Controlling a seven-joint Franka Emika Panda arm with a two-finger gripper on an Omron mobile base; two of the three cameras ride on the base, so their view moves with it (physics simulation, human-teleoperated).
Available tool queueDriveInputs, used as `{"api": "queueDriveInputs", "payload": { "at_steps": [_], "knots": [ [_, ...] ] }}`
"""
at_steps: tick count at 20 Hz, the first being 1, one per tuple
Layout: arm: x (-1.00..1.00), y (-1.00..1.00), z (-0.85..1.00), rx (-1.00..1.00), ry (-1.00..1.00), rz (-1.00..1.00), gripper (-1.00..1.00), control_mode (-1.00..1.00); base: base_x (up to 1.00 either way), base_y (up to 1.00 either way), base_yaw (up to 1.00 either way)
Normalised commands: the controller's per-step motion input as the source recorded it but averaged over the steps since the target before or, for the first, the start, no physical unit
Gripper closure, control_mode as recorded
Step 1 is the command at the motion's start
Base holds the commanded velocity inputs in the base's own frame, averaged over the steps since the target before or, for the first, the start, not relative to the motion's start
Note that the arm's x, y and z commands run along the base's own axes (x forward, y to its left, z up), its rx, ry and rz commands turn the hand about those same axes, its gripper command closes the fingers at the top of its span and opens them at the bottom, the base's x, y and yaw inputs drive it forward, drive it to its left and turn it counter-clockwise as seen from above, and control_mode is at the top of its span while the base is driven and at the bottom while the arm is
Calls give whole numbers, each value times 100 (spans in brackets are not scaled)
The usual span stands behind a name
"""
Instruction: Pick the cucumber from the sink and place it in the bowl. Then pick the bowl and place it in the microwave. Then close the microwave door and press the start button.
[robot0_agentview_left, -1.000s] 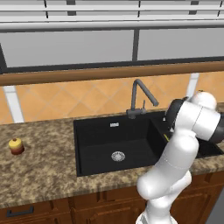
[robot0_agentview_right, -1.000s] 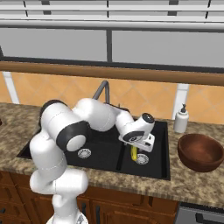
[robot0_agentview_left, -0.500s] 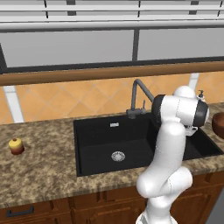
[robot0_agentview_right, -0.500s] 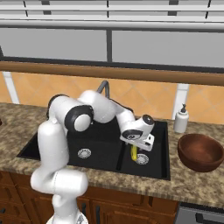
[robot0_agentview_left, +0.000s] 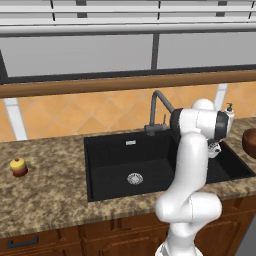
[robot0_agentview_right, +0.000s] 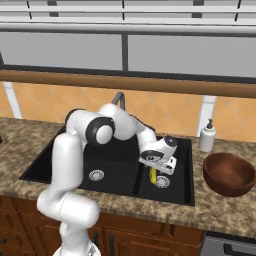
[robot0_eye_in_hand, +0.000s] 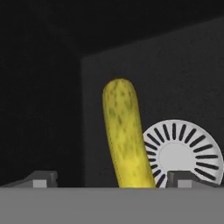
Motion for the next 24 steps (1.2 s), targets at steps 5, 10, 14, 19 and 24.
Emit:
{"api": "queueDriveInputs", "payload": {
  "at_steps": [5, 10, 14, 19, 24],
  "knots": [
    [25, 0, -43, 0, 0, 0, -100, -100, 0, 0, 0],
    [25, -2, -37, 0, 0, 0, -100, -100, 0, 0, 0],
    [20, -7, -42, 0, 0, 0, -100, -100, 0, 0, 0],
    [17, 0, -48, 0, 0, 0, -100, -100, 0, 0, 0],
    [7, 10, -43, 0, 0, 0, -100, -100, 0, 0, 0]
  ]
}}
